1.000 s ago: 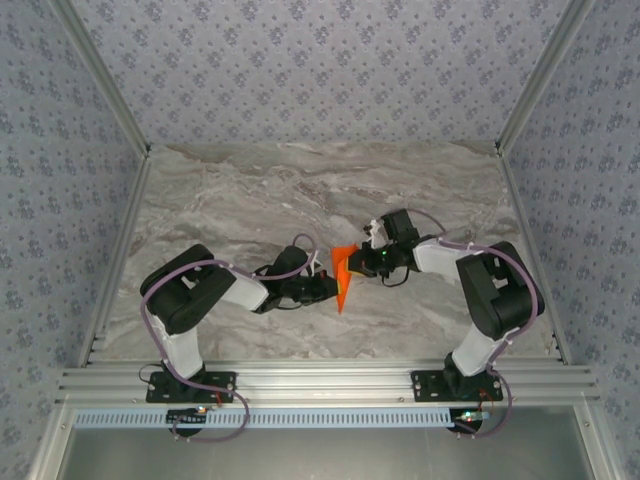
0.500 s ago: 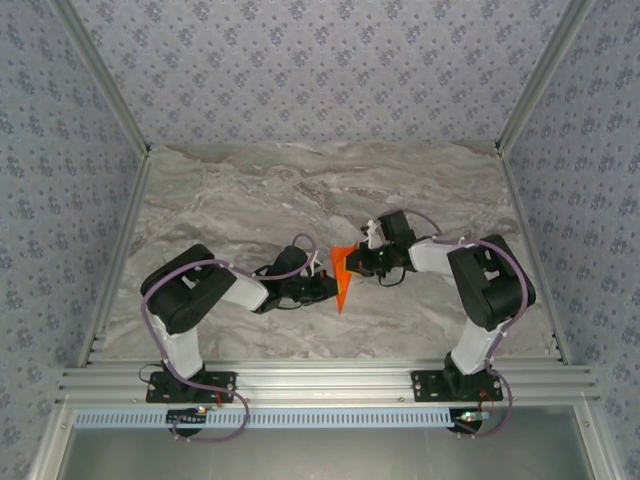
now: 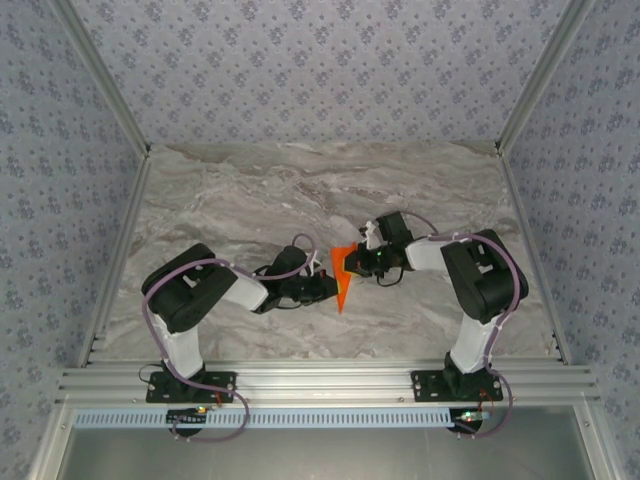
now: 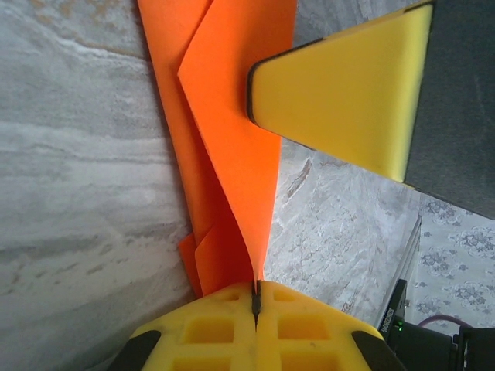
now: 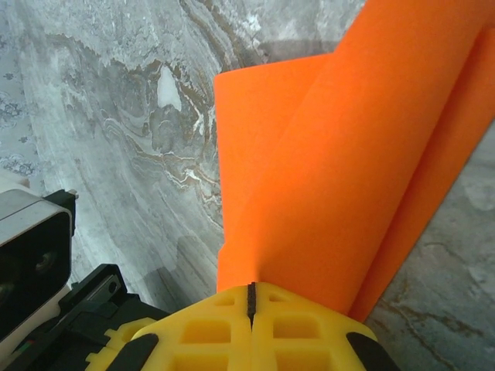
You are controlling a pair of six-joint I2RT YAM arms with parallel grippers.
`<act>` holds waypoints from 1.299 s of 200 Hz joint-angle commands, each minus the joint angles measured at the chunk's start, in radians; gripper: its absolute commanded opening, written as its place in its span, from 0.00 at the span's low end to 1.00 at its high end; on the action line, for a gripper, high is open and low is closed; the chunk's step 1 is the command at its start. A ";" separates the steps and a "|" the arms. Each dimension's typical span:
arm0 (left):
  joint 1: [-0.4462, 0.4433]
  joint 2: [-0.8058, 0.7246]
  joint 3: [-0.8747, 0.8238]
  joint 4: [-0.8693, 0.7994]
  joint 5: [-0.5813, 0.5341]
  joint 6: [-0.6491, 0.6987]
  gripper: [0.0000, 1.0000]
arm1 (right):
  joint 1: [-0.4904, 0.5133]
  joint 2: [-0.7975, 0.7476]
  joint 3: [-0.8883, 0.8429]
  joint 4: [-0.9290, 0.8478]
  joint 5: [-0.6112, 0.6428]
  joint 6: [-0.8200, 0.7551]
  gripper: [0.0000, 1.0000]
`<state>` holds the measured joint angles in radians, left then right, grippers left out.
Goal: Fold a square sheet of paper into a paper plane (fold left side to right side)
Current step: Fold the wing for the fifth time at the center of the table.
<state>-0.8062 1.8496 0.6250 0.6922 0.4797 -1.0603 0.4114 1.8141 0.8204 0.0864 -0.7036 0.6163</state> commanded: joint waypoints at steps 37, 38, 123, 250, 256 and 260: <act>-0.001 0.036 -0.006 0.003 -0.023 0.004 0.03 | 0.005 0.047 0.043 -0.103 0.048 -0.020 0.03; -0.001 0.036 -0.006 0.003 -0.022 0.004 0.03 | 0.005 0.047 0.044 -0.105 0.048 -0.021 0.03; -0.001 -0.172 0.015 -0.225 -0.064 0.091 0.37 | 0.005 0.059 0.043 -0.176 0.077 -0.057 0.02; -0.053 -0.042 0.164 -0.213 0.051 0.086 0.29 | 0.010 0.065 0.056 -0.180 0.066 -0.058 0.02; -0.054 -0.038 0.161 -0.219 0.044 0.086 0.29 | 0.010 0.065 0.056 -0.182 0.067 -0.058 0.02; -0.053 -0.037 0.159 -0.222 0.041 0.085 0.29 | 0.010 0.065 0.056 -0.182 0.068 -0.059 0.02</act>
<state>-0.8585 1.7870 0.7769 0.4721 0.5129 -0.9848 0.4152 1.8427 0.8745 -0.0193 -0.6849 0.5819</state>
